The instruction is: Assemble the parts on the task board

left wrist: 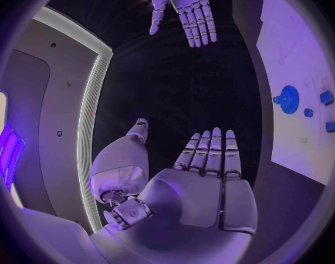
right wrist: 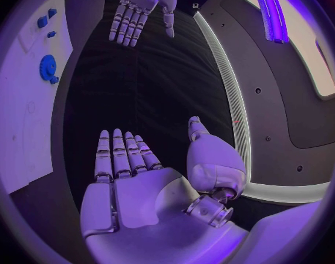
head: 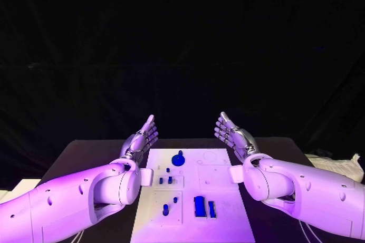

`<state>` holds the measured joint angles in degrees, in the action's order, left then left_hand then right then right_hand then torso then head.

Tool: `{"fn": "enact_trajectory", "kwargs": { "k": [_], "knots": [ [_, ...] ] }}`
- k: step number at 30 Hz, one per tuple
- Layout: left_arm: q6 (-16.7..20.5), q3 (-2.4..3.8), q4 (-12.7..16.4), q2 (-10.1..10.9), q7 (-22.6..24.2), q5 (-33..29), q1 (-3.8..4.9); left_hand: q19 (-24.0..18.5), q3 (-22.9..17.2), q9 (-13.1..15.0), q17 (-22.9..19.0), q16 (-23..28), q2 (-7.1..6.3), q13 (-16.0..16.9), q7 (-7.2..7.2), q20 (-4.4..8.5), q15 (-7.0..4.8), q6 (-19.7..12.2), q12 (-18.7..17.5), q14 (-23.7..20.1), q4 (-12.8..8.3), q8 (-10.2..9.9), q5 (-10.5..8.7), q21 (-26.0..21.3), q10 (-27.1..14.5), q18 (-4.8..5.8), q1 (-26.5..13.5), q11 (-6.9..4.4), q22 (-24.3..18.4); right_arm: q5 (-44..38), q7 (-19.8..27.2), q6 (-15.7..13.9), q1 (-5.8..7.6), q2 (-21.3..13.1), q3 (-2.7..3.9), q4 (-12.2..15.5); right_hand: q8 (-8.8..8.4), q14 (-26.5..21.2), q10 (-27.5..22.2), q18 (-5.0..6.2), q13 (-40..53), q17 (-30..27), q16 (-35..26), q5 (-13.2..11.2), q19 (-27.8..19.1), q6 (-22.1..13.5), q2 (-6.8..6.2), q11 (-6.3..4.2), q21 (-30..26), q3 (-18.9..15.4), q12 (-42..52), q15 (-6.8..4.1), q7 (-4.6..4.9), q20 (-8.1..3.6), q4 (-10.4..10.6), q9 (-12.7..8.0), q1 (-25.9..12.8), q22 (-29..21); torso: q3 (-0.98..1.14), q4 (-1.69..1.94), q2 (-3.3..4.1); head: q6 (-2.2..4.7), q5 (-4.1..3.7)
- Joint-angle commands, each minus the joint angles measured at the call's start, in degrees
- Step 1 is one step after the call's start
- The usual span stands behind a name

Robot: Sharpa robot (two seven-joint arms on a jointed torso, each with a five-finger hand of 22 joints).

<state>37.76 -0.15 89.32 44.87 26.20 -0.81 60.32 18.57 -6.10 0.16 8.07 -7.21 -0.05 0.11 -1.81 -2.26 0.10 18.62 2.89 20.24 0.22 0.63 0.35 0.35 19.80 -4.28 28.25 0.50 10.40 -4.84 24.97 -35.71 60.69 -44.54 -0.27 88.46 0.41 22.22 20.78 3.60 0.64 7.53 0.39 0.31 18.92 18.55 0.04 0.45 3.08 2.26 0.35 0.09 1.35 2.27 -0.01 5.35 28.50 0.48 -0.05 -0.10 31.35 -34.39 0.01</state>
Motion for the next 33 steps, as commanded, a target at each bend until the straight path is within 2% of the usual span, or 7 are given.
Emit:
{"fn": "enact_trajectory", "kwargs": {
  "k": [1,2,9,15,27,28,33],
  "knots": [
    [6.27,0.14,0.61,-0.17,3.56,0.81,-0.14,-6.08,2.01,-0.16,-2.64,2.41,0.05,-0.11,1.81,2.26,-0.1,-6.11,-2.89,-6.62,-0.22,-0.63,-0.35,-0.35,-6.47,4.28,-9.25,-0.5,-3.41,4.51,4.56,-7.81,-0.4,-0.11,0.2,1.16,-0.41,-7.29,-6.79,-3.6,-0.64,-2.47,-0.39,-0.31,-6.17,-6.07,-0.04,-0.45,-3.08,-2.26,-0.35,-0.09,-1.35,-2.27,0.01,-5.35,-9.33,-0.48,0.05,0.1,-0.17,0.02,-0.01],
    [6.36,0.15,0.64,-0.18,3.59,0.81,-0.16,-6.57,6.1,-0.16,-2.86,2.57,0.05,-0.11,1.81,2.26,-0.1,-6.61,-2.89,-7.16,-0.22,-0.63,-0.35,-0.35,-7.01,4.28,-9.99,-0.5,-3.68,4.68,4.7,-8.13,-0.47,-0.13,0.23,1.34,-0.41,-7.87,-7.35,-3.6,-0.64,-2.67,-0.39,-0.31,-6.68,-6.55,-0.04,-0.45,-3.08,-2.26,-0.35,-0.09,-1.35,-2.27,0.01,-5.35,-10.08,-0.48,0.05,0.1,-0.17,0.02,-0.01],
    [6.36,0.15,0.64,-0.18,3.59,0.81,-0.16,-9.64,6.1,-0.16,-8.07,7.21,0.05,-0.11,1.81,2.26,-0.1,-9.69,-2.89,-10.51,-0.22,-0.63,-0.35,-0.35,-10.26,4.28,-14.66,-0.5,-5.39,4.84,4.82,-8.41,-0.53,-0.15,0.27,1.49,-0.41,-11.54,-10.79,-3.6,-0.64,-7.53,-0.39,-0.31,-9.82,-9.63,-0.04,-0.45,-3.08,-2.26,-0.35,-0.09,-1.35,-2.27,0.01,-5.35,-14.77,-0.48,0.05,0.1,-0.17,0.02,-0.01],
    [6.36,0.15,0.64,-0.18,3.59,0.81,-0.16,-11.67,6.1,-0.16,-8.07,7.21,0.05,-0.11,1.81,2.26,-0.1,-11.7,-2.89,-12.72,-0.22,-0.63,-0.35,-0.35,-12.44,4.28,-17.73,-0.5,-10.4,4.84,4.82,-8.41,-0.53,-0.15,0.27,1.49,-0.41,-13.95,-13.05,-3.6,-0.64,-7.53,-0.39,-0.31,-11.87,-11.64,-0.04,-0.45,-3.08,-2.26,-0.35,-0.09,-1.35,-2.27,0.01,-5.35,-17.86,-0.48,0.05,0.1,-0.17,0.02,-0.01],
    [6.36,0.15,0.64,-0.18,3.59,0.81,-0.16,-14.13,6.1,-0.16,-8.07,7.21,0.05,-0.11,1.81,2.26,-0.1,-14.12,-2.89,-15.52,-0.22,-0.63,-0.35,-0.35,-15.14,4.28,-21.64,-0.5,-10.4,4.84,4.82,-8.41,-0.53,-0.15,0.27,1.49,-0.41,-17.0,-15.88,-3.6,-0.64,-7.53,-0.39,-0.31,-14.38,-14.18,-0.04,-0.45,-3.08,-2.26,-0.35,-0.09,-1.35,-2.27,0.01,-5.35,-21.78,-0.48,0.05,0.1,-0.17,0.02,-0.01],
    [6.36,0.15,0.64,-0.18,3.59,0.81,-0.16,-14.53,6.1,-0.16,-8.07,7.21,0.05,-0.11,1.81,2.26,-0.1,-18.62,-2.89,-15.88,-0.22,-0.63,-0.35,-0.35,-15.43,4.28,-22.17,-0.5,-10.4,4.84,4.82,-8.41,-0.53,-0.15,0.27,1.49,-0.41,-17.46,-16.32,-3.6,-0.64,-7.53,-0.39,-0.31,-14.75,-18.55,-0.04,-0.45,-3.08,-2.26,-0.35,-0.09,-1.35,-2.27,0.01,-5.35,-22.33,-0.48,0.05,0.1,-0.17,0.02,-0.01],
    [6.36,0.15,0.64,-0.18,3.59,0.81,-0.16,-18.57,6.1,-0.16,-8.07,7.21,0.05,-0.11,1.81,2.26,-0.1,-18.62,-2.89,-20.24,-0.22,-0.63,-0.35,-0.35,-19.8,4.28,-28.25,-0.5,-10.4,4.84,4.82,-8.41,-0.53,-0.15,0.27,1.49,-0.41,-22.22,-20.78,-3.6,-0.64,-7.53,-0.39,-0.31,-18.92,-18.55,-0.04,-0.45,-3.08,-2.26,-0.35,-0.09,-1.35,-2.27,0.01,-5.35,-28.5,-0.48,0.05,0.1,-0.17,0.02,-0.01]
  ]
}}
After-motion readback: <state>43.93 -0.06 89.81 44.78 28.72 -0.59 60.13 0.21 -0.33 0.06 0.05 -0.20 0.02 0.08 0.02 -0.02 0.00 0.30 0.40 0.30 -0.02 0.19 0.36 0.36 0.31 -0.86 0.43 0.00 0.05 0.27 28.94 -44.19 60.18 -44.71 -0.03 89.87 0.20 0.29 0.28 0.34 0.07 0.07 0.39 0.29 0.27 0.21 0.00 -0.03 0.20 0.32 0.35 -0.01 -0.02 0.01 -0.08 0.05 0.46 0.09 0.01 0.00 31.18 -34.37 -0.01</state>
